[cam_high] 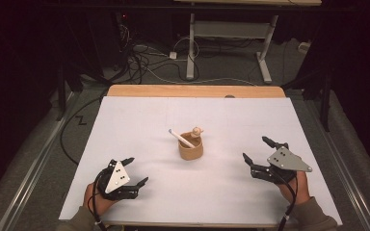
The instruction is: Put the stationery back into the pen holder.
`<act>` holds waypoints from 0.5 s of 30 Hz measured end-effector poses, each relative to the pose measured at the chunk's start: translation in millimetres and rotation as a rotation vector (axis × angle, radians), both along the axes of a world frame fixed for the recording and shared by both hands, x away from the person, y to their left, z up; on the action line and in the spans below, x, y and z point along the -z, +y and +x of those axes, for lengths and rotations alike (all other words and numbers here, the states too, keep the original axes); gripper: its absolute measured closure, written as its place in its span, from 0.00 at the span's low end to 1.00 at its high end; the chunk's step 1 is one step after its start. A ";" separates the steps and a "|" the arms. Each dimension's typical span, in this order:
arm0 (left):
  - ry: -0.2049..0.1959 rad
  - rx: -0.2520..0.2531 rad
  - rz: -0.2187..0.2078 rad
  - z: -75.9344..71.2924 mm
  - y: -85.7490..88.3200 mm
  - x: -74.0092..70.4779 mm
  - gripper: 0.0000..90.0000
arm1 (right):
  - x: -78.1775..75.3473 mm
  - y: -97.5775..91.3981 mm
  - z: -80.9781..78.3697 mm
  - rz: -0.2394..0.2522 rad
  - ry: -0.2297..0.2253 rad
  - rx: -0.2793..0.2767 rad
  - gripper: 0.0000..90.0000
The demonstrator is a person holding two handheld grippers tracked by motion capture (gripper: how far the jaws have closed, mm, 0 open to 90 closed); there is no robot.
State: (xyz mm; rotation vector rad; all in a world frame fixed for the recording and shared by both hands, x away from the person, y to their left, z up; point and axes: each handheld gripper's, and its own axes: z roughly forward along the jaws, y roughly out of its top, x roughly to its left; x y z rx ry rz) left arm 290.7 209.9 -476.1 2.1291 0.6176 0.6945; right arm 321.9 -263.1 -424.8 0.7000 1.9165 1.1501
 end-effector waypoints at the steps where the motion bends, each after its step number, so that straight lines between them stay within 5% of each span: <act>1: -0.001 0.002 0.003 0.0 -0.3 0.1 0.22 | 1.7 -1.7 -0.7 -0.001 0.001 0.004 0.21; 15: 0.009 0.029 0.007 2.5 -6.0 1.8 0.22 | 23.9 -24.8 -14.9 0.000 0.010 0.033 0.23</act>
